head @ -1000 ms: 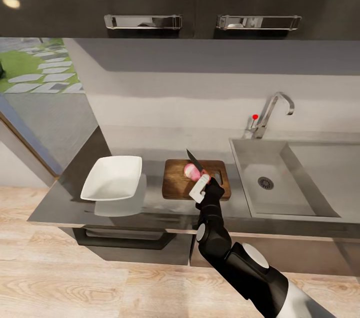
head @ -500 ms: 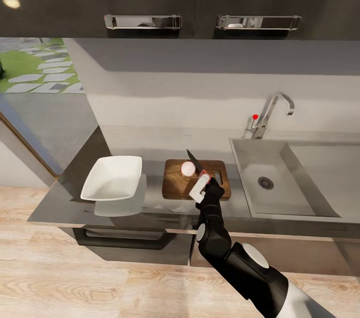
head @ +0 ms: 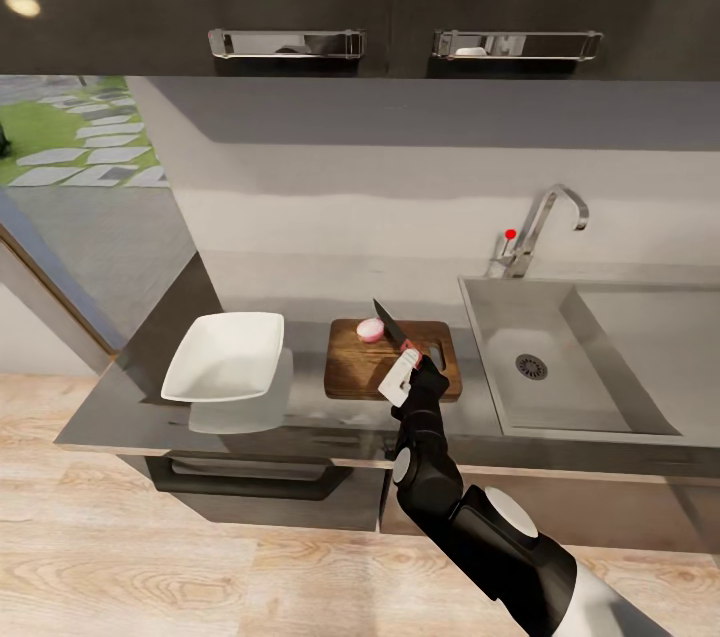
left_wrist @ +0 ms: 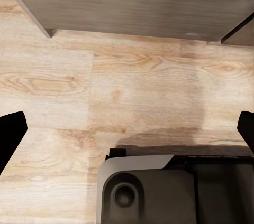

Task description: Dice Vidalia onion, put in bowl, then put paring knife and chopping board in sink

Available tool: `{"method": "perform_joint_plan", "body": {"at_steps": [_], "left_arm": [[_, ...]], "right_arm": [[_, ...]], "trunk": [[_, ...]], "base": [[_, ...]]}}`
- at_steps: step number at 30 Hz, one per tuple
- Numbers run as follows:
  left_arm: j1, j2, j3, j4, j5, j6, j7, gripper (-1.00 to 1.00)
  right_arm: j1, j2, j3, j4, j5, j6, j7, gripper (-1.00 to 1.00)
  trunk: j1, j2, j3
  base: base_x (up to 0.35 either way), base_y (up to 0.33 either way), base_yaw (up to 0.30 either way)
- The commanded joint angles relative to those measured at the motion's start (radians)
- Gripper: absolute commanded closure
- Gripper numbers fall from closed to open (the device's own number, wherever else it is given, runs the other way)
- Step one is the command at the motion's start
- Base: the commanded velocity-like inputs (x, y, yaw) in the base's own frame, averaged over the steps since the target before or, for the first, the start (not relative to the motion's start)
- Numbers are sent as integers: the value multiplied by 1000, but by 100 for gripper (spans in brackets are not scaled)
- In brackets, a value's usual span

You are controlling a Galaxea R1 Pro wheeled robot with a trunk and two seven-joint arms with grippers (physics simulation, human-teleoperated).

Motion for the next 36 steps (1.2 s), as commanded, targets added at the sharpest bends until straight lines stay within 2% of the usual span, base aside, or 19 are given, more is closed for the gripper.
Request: {"method": "perform_joint_plan", "body": {"at_steps": [1,26,36], "left_arm": [[0,0,2,-1,7,-1,-7,-100],[0,0,2,-1,7,-1,-7,-100],[0,0,2,-1,7,-1,-7,-100]], "right_arm": [[-2,-1,3,0,-7,5,-9,100],[-2,3,1,-10,-4,5,-14,100],[-2,0,0,-47,-4,7,-17,100]], "trunk": [[1,-2,-2],[1,-2,-2],[1,-2,-2]], "base": [[0,0,0],[-1,0,0],[-140,-45,0]]}}
